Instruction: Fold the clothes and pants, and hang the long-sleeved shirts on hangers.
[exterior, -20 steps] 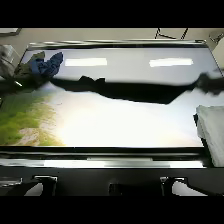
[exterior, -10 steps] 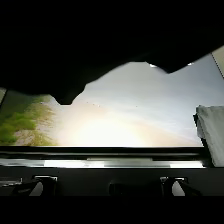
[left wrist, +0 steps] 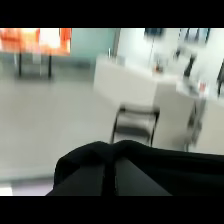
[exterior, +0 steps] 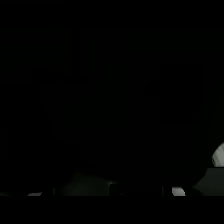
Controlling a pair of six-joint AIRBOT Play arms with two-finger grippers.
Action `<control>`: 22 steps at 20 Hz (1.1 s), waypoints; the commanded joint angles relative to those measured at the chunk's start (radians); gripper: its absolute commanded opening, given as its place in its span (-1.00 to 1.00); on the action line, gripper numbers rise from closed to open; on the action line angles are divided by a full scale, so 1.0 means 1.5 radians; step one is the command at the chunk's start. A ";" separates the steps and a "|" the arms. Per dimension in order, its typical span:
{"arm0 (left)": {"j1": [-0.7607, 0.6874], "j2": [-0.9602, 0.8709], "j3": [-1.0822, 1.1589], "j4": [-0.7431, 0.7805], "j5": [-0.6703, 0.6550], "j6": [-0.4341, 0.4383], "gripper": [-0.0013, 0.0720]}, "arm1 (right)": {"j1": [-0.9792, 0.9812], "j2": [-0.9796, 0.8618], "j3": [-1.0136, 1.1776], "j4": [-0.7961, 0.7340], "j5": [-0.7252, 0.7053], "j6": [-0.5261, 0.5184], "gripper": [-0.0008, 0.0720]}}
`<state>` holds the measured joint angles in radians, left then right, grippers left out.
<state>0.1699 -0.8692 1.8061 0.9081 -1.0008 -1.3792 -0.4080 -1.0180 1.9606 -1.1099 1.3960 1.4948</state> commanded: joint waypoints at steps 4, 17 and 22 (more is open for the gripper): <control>-0.066 -0.200 -0.327 0.051 -0.068 -0.007 -0.92 | 0.188 -0.246 -0.292 -0.161 -0.062 0.086 -0.86; -0.127 -0.461 -0.402 -0.007 0.481 -0.006 -0.91 | 0.204 -0.473 -0.296 -0.106 -0.609 0.134 -0.86; -0.166 -0.512 -0.402 -0.007 0.473 -0.016 -0.91 | 0.203 -0.522 -0.296 -0.107 -0.485 0.166 -0.86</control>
<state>-0.0521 -1.6024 1.2030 0.9001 -0.3130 -1.3903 -0.1036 -1.7660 1.5177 -1.2682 0.5972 1.7100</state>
